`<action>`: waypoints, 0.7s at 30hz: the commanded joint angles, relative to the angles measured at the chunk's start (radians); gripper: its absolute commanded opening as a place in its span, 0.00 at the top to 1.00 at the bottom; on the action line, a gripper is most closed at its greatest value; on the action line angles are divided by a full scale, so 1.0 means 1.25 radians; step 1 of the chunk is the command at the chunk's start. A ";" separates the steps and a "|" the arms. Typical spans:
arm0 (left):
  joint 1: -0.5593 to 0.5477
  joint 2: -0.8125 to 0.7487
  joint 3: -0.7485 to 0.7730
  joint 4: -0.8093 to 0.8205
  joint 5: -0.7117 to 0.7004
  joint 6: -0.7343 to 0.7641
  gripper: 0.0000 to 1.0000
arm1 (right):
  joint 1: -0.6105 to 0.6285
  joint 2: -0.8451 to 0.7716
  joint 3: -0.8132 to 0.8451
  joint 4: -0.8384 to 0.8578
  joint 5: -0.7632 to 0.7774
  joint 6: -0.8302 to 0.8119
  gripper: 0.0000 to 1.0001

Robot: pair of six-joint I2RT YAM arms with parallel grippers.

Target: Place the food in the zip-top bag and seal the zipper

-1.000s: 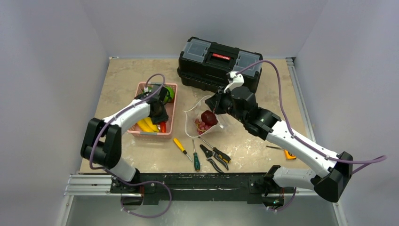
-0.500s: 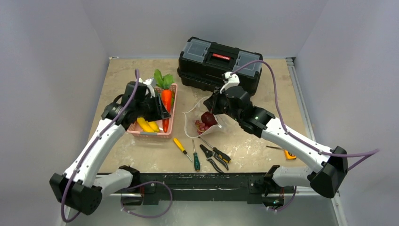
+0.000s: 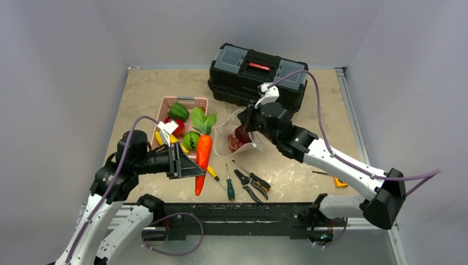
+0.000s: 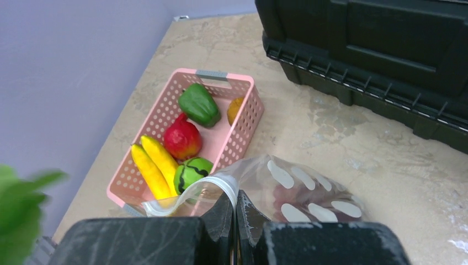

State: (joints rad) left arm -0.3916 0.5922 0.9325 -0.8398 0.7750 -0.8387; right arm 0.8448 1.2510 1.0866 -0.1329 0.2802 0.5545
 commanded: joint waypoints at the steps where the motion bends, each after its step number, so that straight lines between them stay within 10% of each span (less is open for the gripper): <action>1: -0.052 0.016 -0.012 0.086 0.061 -0.176 1.00 | 0.054 -0.009 0.031 0.151 0.113 -0.043 1.00; 21: -0.171 0.089 -0.075 0.329 0.050 -0.488 1.00 | 0.148 0.008 -0.021 0.331 0.216 -0.099 1.00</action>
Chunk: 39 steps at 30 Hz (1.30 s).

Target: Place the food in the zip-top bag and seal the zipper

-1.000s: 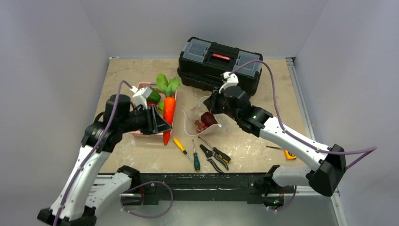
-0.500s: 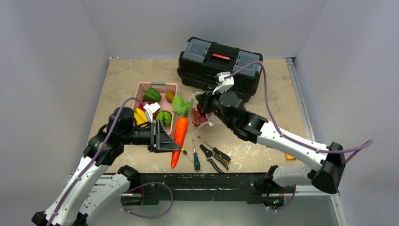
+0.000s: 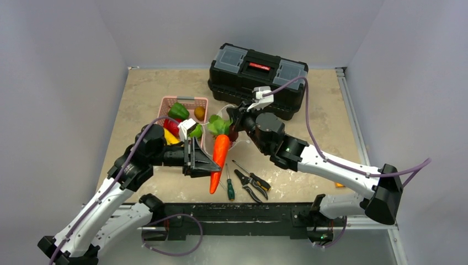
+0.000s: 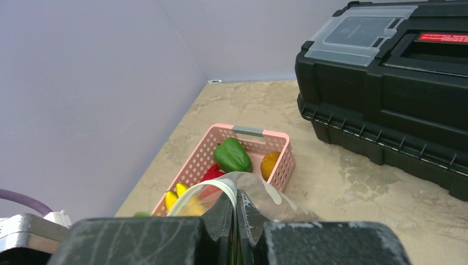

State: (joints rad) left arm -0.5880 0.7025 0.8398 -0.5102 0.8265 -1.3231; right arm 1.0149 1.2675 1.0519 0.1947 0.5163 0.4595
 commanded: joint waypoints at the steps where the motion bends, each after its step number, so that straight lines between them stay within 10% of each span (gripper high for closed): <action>1: -0.014 0.006 -0.008 0.050 0.004 -0.105 1.00 | 0.016 -0.010 0.000 0.079 0.026 -0.026 1.00; 7: -0.015 0.016 -0.120 0.222 -0.002 -0.270 1.00 | 0.060 -0.039 -0.029 0.141 0.023 -0.099 1.00; 24: -0.014 0.222 0.041 0.084 0.045 -0.054 1.00 | 0.088 -0.084 -0.088 0.191 -0.165 -0.223 1.00; 39: -0.013 0.163 0.177 -0.323 -0.280 0.290 0.31 | 0.087 -0.070 -0.067 0.142 -0.133 -0.154 1.00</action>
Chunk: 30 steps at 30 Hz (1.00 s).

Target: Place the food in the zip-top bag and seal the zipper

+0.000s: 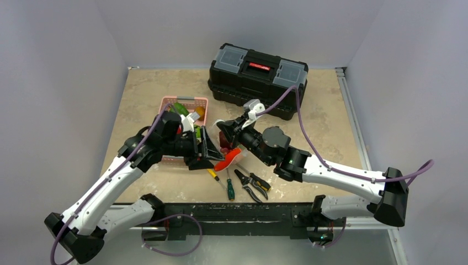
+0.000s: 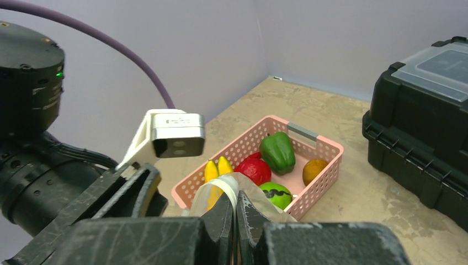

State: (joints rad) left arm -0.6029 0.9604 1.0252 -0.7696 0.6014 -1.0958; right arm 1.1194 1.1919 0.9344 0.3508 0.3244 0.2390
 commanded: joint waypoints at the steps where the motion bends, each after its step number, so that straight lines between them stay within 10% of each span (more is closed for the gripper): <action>1: -0.002 -0.040 0.047 -0.146 -0.116 0.127 0.30 | 0.004 -0.008 0.030 0.014 0.019 0.023 1.00; 16: -0.152 0.015 0.224 -0.191 -0.239 0.530 0.49 | 0.003 0.024 0.088 -0.030 0.033 0.031 1.00; 30: -0.212 0.082 0.147 -0.111 -0.407 0.492 0.64 | 0.003 0.024 0.093 -0.047 0.041 0.029 1.00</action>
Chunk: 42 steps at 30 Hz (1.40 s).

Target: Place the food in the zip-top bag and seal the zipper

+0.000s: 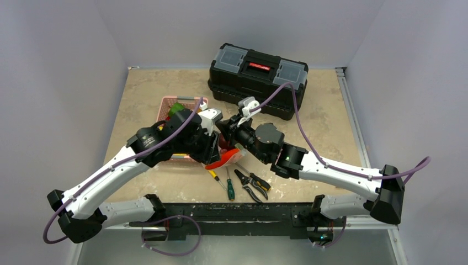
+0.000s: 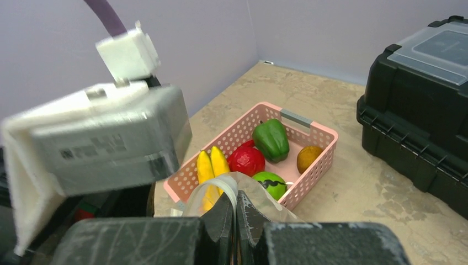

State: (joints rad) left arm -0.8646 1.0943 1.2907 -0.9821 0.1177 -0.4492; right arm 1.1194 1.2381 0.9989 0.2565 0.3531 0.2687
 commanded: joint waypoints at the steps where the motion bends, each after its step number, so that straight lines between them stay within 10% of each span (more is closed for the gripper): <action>1: -0.003 -0.028 -0.081 0.064 -0.016 -0.034 0.64 | 0.003 -0.012 0.042 0.028 0.017 0.005 1.00; 21: -0.004 -0.050 -0.211 0.069 0.018 -0.039 0.51 | 0.002 -0.001 0.054 0.022 0.019 0.002 1.00; 33: -0.003 -0.048 -0.151 0.060 0.007 -0.019 1.00 | 0.003 -0.001 0.044 0.032 0.023 0.009 1.00; 42: -0.002 -0.026 -0.042 0.088 0.011 -0.075 1.00 | 0.003 -0.006 0.045 0.036 0.006 0.031 1.00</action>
State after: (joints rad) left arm -0.8646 1.0416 1.1519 -0.9134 0.1295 -0.5076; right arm 1.1191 1.2522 1.0023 0.2279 0.3733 0.2798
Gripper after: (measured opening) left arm 0.181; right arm 0.003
